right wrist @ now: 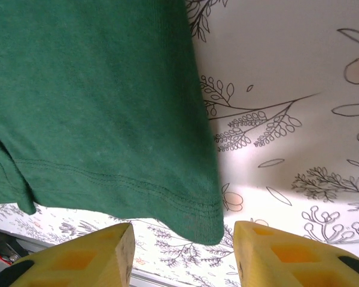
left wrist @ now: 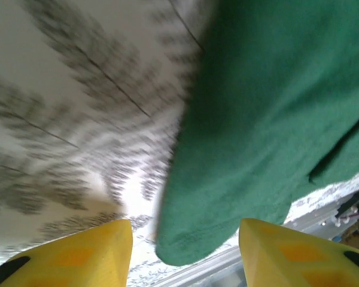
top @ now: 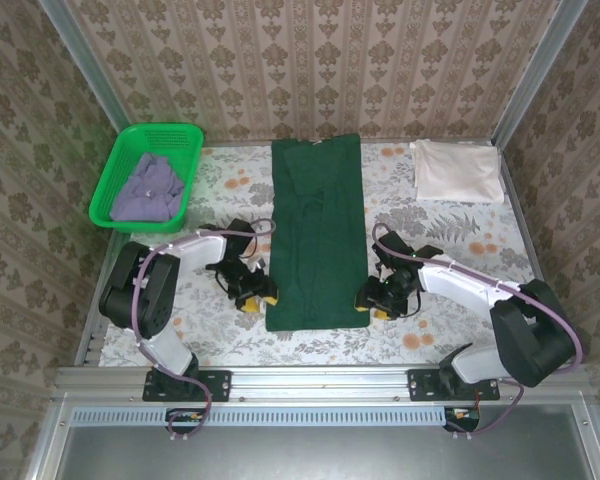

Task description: Fold and stack the t-shirts

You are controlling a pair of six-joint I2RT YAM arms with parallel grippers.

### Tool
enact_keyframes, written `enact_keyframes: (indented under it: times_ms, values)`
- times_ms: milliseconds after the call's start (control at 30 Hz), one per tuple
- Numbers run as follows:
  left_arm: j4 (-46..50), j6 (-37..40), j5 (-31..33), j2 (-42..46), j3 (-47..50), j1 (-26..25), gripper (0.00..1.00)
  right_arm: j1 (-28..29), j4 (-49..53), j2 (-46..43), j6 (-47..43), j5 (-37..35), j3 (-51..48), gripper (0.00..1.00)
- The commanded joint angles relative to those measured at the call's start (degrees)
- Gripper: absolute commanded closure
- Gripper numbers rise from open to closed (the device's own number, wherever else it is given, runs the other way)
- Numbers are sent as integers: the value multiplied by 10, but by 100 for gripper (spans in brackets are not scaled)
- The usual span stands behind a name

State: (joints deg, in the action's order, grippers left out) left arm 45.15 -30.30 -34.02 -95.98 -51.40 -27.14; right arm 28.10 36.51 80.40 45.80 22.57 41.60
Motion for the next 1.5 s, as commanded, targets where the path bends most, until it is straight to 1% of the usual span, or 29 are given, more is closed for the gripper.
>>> enact_keyframes:
  times_ms: [0, 100, 167, 200, 300, 400, 500, 633, 667, 733, 767, 800, 933, 1133, 1233, 1333, 1467]
  values:
    - [-24, -13, -41, 15, 12, -27, 47, -1, -10, 27, -15, 18, -1, 52]
    - [-31, -17, -32, 18, 34, -32, 46, -1, -10, 43, -22, 15, -1, 54]
    - [-32, -17, -32, 14, 41, -33, 43, -1, -8, 52, -25, 12, -1, 55]
    - [-28, -15, -19, 11, 42, -34, 42, -1, -11, 55, -25, 13, -2, 56]
    - [-26, -9, -8, -1, 43, -40, 40, -1, -24, 60, -20, 16, -6, 61]
    - [-29, -7, -6, -13, 44, -45, 42, -1, -30, 70, -21, 22, -6, 66]
    - [-35, -8, -5, -27, 47, -54, 49, -2, -32, 75, -23, 24, -6, 75]
    - [-40, -12, 4, -36, 49, -60, 73, -2, -20, 72, -32, 20, -10, 89]
    - [-40, -12, 11, -35, 48, -60, 78, -2, -18, 70, -33, 20, -12, 93]
    - [-34, -14, 36, -32, 46, -60, 92, -6, -14, 64, -35, 18, -19, 99]
    - [-29, -14, 50, -28, 44, -59, 99, -9, -13, 61, -35, 16, -23, 100]
    - [-26, -15, 59, -25, 44, -58, 100, -13, -12, 58, -34, 14, -27, 100]
    - [-18, -18, 90, -6, 44, -51, 100, -31, -17, 46, -16, 20, -50, 100]
    - [-10, -7, 97, 7, 54, -48, 100, -53, -36, 30, 41, 68, -108, 100]
    - [-14, -5, 83, 13, 64, -48, 100, -53, -70, 6, 85, 96, -147, 100]
    - [-6, 1, 73, 32, 71, -50, 100, -53, -76, -32, 113, 107, -171, 100]
    - [9, -2, 37, 70, 53, -46, 100, -55, -41, -91, 120, 103, -141, 100]
